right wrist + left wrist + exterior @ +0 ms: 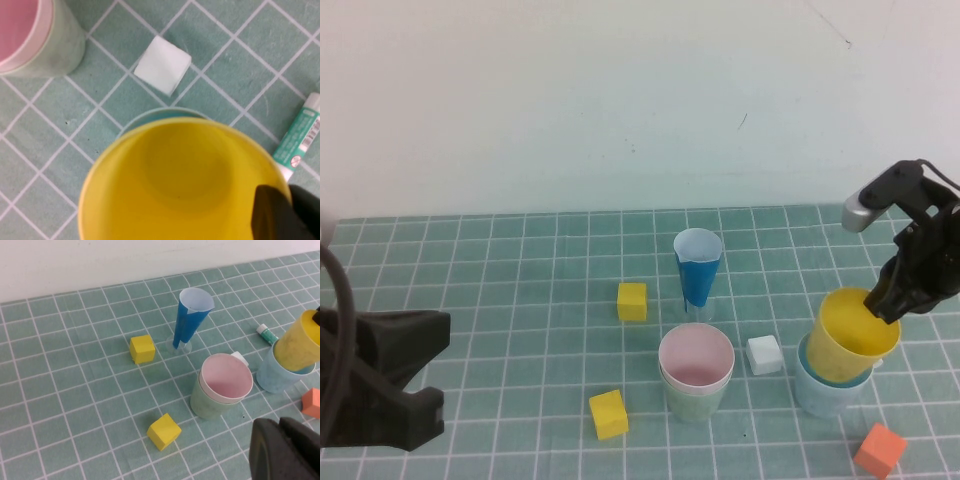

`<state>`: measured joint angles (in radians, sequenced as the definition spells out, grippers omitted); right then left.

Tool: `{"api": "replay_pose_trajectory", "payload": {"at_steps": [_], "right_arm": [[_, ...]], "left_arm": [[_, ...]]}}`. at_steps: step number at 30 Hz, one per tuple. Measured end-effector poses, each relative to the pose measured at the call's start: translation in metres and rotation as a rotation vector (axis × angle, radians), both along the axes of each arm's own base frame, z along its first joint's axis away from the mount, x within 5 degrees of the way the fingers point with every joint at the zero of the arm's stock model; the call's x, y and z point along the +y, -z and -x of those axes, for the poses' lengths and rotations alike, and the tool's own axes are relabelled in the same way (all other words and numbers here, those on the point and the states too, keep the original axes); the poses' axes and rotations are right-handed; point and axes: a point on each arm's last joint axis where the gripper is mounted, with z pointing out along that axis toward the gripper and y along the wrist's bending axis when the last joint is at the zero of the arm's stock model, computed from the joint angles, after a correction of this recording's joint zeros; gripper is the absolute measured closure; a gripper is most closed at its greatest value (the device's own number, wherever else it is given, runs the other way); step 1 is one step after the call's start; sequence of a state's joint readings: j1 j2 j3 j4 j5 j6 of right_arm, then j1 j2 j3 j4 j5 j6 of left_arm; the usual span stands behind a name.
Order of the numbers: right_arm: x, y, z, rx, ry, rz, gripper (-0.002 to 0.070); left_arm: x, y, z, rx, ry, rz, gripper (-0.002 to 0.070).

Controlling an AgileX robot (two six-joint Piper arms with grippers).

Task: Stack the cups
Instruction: Place the yellow cup on the blue cup, then pick up the blue cup

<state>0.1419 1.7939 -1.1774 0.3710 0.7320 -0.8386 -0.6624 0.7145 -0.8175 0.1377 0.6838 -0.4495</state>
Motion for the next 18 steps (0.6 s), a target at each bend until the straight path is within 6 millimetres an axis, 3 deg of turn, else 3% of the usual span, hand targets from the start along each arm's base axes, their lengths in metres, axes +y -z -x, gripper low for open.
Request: {"api": "replay_pose_trajectory", "payload": {"at_steps": [3, 5, 10, 12, 18], "right_arm": [[0.0002, -0.0001, -0.0003, -0.005, -0.003, -0.001, 0.0636], [0.0007, -0.0003, -0.0003, -0.004, -0.001, -0.008, 0.058], [0.0024, -0.001, -0.0006, -0.003, 0.013, -0.032, 0.0327], [0.0026, -0.0011, -0.0008, -0.005, 0.013, -0.035, 0.0274], [0.0036, 0.0088, -0.0029, 0.024, 0.017, -0.04, 0.0234]], "left_arm": [[0.0, 0.0, 0.0, 0.0, 0.0, 0.0, 0.0676], [0.0, 0.0, 0.0, 0.0, 0.0, 0.0, 0.0676], [0.0, 0.0, 0.0, -0.001, 0.001, -0.002, 0.0676], [0.0, 0.0, 0.0, -0.001, 0.001, -0.002, 0.0676], [0.0, 0.0, 0.0, -0.002, 0.002, -0.003, 0.0676]]}}
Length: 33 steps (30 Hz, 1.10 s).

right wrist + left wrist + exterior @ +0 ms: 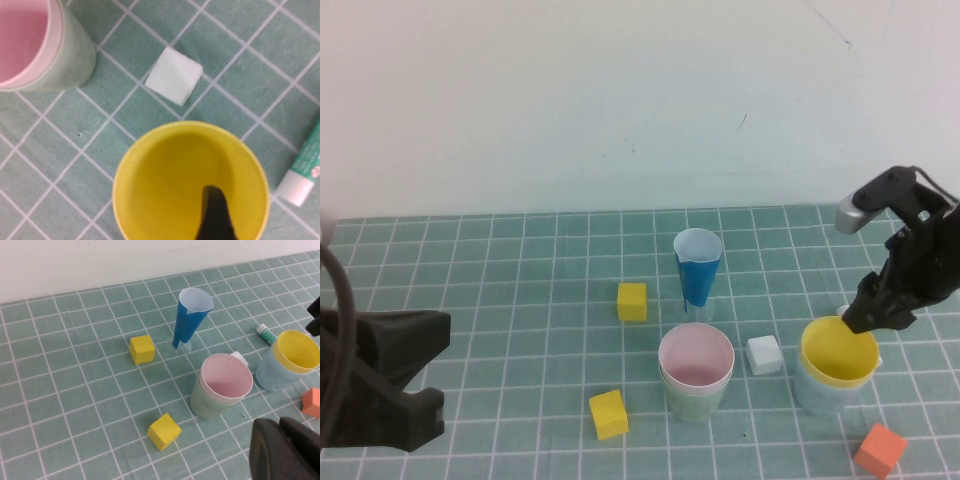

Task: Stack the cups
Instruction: Pick up the blue cup, then place the blue cup on the pink cup

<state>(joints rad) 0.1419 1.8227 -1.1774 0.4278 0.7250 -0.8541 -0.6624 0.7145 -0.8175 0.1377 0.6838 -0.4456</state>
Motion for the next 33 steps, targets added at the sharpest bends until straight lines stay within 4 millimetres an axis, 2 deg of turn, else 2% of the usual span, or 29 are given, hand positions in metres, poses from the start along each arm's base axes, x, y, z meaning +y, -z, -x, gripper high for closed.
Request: {"api": "replay_pose_trajectory", "payload": {"at_steps": [5, 8, 10, 13, 15, 18, 20, 24, 26, 29, 33], "right_arm": [[0.001, 0.028, -0.004, 0.08, 0.006, 0.001, 0.0232], [0.002, 0.046, -0.007, 0.114, 0.02, 0.001, 0.0276], [0.002, 0.053, -0.009, 0.121, 0.026, 0.004, 0.0374], [0.002, 0.055, -0.01, 0.125, 0.029, 0.003, 0.0572], [0.003, 0.054, -0.01, 0.129, 0.024, -0.002, 0.0625], [0.005, 0.044, -0.015, 0.137, 0.007, -0.018, 0.064], [0.008, 0.031, -0.019, 0.13, -0.014, -0.031, 0.0642], [0.021, -0.012, -0.023, 0.055, -0.074, -0.057, 0.0642], [0.036, -0.033, -0.022, 0.001, -0.12, -0.067, 0.0642], [0.069, -0.058, -0.014, -0.061, -0.212, -0.082, 0.0642], [0.113, -0.062, -0.001, -0.109, -0.324, -0.082, 0.0643]], "left_arm": [[0.0, 0.0, 0.0, 0.0, 0.0, 0.0, 0.0676], [0.0, 0.0, 0.0, 0.0, 0.0, 0.0, 0.0676], [0.0, 0.0, 0.0, 0.0, 0.0, 0.0, 0.0676], [0.0, 0.0, 0.0, -0.003, 0.004, -0.005, 0.0676], [0.0, 0.0, 0.0, -0.005, 0.006, -0.008, 0.0676], [0.0, 0.0, 0.0, -0.01, 0.006, -0.015, 0.0676], [0.0, 0.0, 0.0, -0.012, 0.006, -0.018, 0.0676], [0.0, 0.0, 0.0, -0.012, 0.006, -0.018, 0.0676], [0.0, 0.0, 0.0, -0.013, 0.006, -0.019, 0.0676], [0.001, 0.0, -0.001, -0.017, 0.006, -0.021, 0.0676], [0.001, 0.0, -0.001, -0.017, 0.006, -0.022, 0.0676]]}}
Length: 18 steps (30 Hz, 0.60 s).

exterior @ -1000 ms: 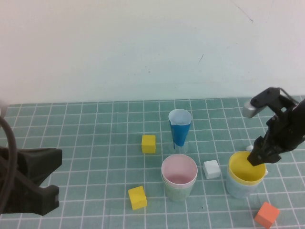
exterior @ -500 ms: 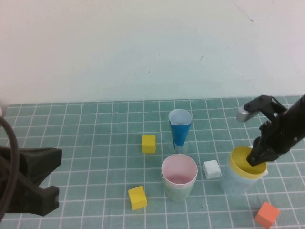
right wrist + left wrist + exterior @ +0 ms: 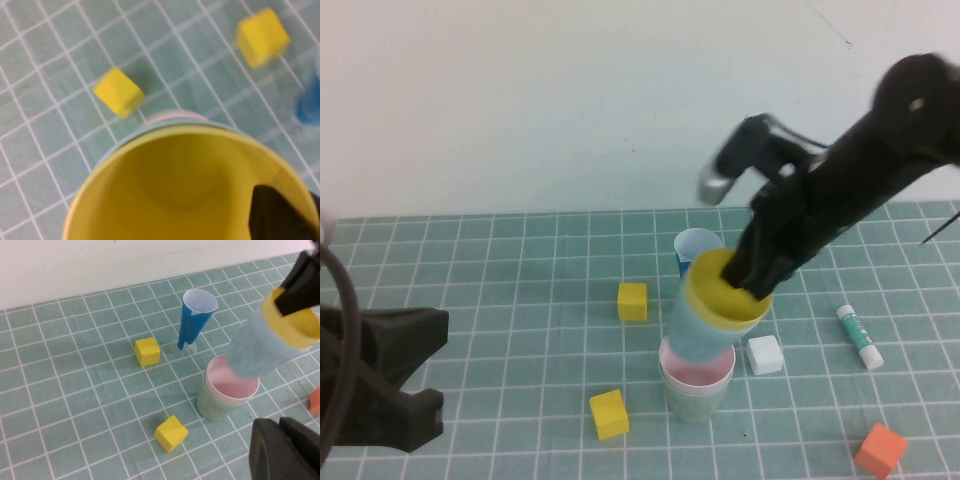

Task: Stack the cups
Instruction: Place the blue cup on the pink cup

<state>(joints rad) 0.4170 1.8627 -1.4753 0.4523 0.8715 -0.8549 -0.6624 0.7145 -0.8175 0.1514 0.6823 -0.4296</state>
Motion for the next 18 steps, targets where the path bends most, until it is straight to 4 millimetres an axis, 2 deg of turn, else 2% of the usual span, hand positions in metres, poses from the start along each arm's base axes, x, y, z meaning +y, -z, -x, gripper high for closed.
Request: {"api": "replay_pose_trajectory", "payload": {"at_steps": [2, 4, 18], "right_arm": [[0.018, 0.006, 0.005, -0.024, -0.044, 0.02, 0.0643], [0.027, 0.011, 0.006, -0.04, -0.064, 0.049, 0.0643], [0.031, 0.044, -0.006, -0.019, -0.053, 0.117, 0.0639]], "left_arm": [[0.0, 0.0, 0.0, 0.0, 0.0, 0.0, 0.0676], [0.0, 0.0, 0.0, 0.0, 0.0, 0.0, 0.0676], [0.001, 0.015, 0.0, 0.051, -0.002, -0.045, 0.0676]]}}
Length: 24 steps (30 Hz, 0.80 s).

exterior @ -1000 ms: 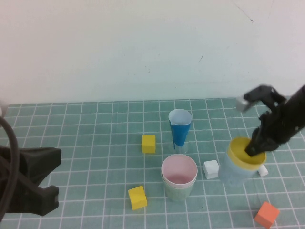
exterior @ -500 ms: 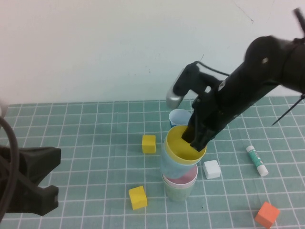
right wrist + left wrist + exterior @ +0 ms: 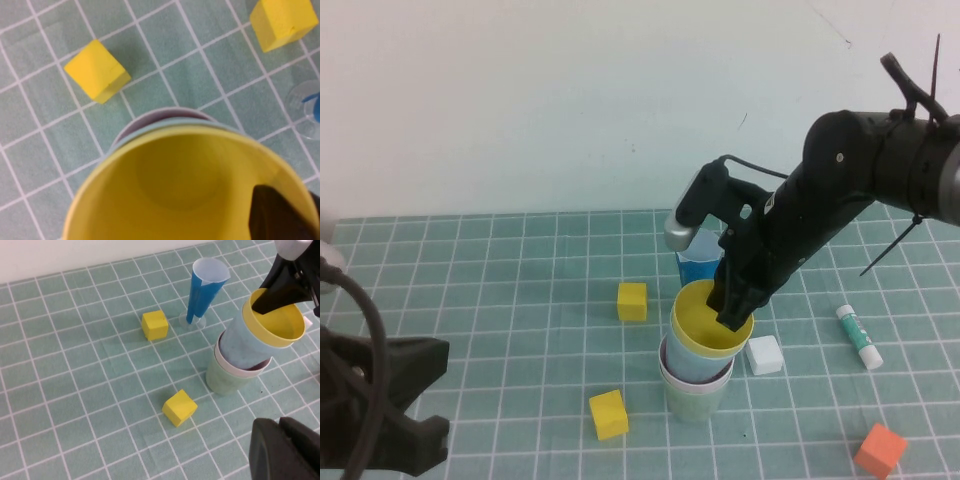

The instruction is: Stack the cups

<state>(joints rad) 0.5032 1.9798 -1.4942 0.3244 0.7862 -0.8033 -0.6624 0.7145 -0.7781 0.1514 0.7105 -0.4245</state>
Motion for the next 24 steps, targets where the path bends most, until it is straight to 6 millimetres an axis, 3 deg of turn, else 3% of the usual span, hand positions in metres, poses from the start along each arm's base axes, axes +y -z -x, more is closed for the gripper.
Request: {"api": "replay_pose_trajectory", "payload": {"at_steps": [3, 8, 12, 15, 18, 20, 24], "right_arm": [[0.0, 0.001, 0.0, 0.004, 0.003, 0.001, 0.0587], [0.0, 0.001, 0.0, 0.016, 0.036, -0.007, 0.0407], [0.002, -0.014, -0.004, 0.011, 0.021, 0.0, 0.037], [0.001, -0.037, -0.006, -0.015, -0.012, 0.024, 0.0407], [-0.006, -0.074, -0.003, -0.089, -0.04, 0.056, 0.0521], [-0.016, -0.103, 0.005, -0.161, -0.033, 0.084, 0.061], [-0.043, -0.154, 0.029, -0.285, 0.007, 0.172, 0.0661]], "left_arm": [[0.0, 0.0, 0.0, -0.001, 0.0, 0.001, 0.0676], [-0.001, -0.002, -0.001, -0.016, 0.003, 0.012, 0.0676], [0.001, -0.003, -0.003, -0.057, 0.0, -0.012, 0.0676], [0.006, -0.005, -0.007, -0.132, -0.02, -0.106, 0.0676], [0.017, -0.011, -0.008, -0.212, -0.085, -0.172, 0.0676], [0.026, -0.017, -0.005, -0.274, -0.137, -0.173, 0.0676], [0.044, -0.029, 0.009, -0.406, -0.197, -0.149, 0.0676]]}}
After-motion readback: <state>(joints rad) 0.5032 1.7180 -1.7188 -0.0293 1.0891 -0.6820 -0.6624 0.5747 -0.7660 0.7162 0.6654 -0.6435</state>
